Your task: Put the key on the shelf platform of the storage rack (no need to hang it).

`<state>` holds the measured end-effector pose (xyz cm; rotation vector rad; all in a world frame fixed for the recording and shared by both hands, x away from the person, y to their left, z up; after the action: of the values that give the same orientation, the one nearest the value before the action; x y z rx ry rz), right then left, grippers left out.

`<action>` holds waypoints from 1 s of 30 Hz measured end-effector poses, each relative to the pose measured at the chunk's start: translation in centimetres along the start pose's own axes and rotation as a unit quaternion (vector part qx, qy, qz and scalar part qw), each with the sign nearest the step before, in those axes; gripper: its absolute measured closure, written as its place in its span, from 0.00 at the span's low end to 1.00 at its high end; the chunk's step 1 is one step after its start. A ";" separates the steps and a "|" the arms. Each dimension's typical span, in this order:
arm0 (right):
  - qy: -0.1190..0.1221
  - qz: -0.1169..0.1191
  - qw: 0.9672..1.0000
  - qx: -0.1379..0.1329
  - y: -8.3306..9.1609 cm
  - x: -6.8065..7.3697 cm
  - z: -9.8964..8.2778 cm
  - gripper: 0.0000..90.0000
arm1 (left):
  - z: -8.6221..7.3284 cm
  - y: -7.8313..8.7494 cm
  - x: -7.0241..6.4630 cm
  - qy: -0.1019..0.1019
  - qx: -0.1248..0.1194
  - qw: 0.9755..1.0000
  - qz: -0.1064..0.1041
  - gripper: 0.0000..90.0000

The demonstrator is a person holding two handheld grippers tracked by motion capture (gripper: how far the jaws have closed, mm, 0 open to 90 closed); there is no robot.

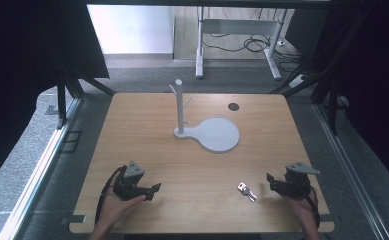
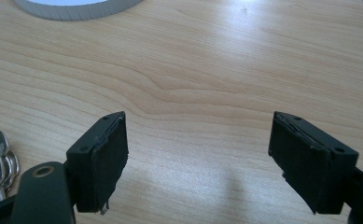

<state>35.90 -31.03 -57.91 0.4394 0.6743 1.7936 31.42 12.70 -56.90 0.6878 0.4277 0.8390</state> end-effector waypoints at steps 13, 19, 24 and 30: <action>0.014 0.028 0.998 0.053 0.4 0.2 -0.8 0.16 | 0.1 -0.1 -0.3 -0.009 -0.004 1.000 0.001 0.25; 0.008 0.044 0.998 0.049 0.6 0.3 -0.5 0.19 | 0.1 -0.2 -0.1 -0.004 -0.009 1.000 0.005 0.24; 0.022 0.062 0.997 0.050 0.7 0.7 0.3 0.23 | 0.1 -0.1 -0.4 -0.011 -0.008 1.000 0.005 0.24; 0.074 0.091 0.991 0.065 2.4 2.1 3.3 0.31 | 0.4 0.1 -0.6 -0.017 -0.008 1.000 0.005 0.24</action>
<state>35.41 -28.84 -53.94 0.4701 0.8832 1.9755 31.26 12.13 -56.53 0.6886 0.3871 0.8393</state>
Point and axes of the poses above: each handheld gripper's, and its own axes: y roughly backward along the jaws, z roughly out of its top, x roughly to its left, the point moved 10 cm from there along -y, roughly forward along the jaws, and after that the axes turned 1 degree about z, right-handed, at the moved point
